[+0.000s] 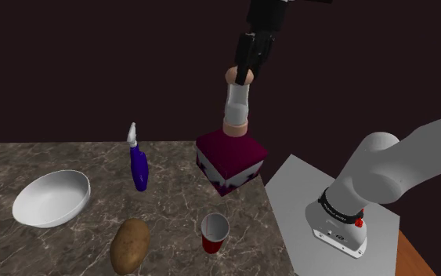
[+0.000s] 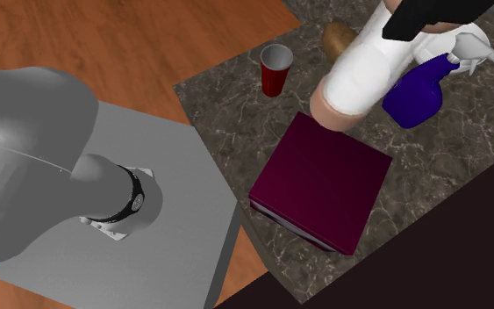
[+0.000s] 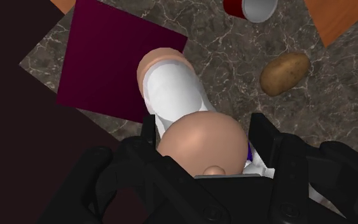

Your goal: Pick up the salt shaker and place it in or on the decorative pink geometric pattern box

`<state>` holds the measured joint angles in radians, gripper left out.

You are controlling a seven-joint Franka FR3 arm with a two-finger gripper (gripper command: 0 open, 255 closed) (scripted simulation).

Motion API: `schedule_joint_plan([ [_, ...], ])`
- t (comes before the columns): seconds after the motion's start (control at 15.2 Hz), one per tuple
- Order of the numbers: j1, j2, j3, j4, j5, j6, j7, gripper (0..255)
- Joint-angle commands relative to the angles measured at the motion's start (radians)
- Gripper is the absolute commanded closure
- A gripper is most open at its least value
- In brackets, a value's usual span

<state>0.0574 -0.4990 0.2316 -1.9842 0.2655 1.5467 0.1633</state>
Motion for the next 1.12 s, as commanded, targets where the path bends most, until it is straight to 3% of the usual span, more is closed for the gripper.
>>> schedule_joint_plan([
  [0.0, -0.013, 0.008, -0.034, 0.034, -0.015, -0.036, -0.037, 255],
  [0.26, -0.033, 0.025, -0.091, 0.090, -0.041, -0.090, -0.099, 255],
  [1.06, -0.030, -0.029, -0.083, -0.118, -0.031, 0.063, -0.127, 255],
])
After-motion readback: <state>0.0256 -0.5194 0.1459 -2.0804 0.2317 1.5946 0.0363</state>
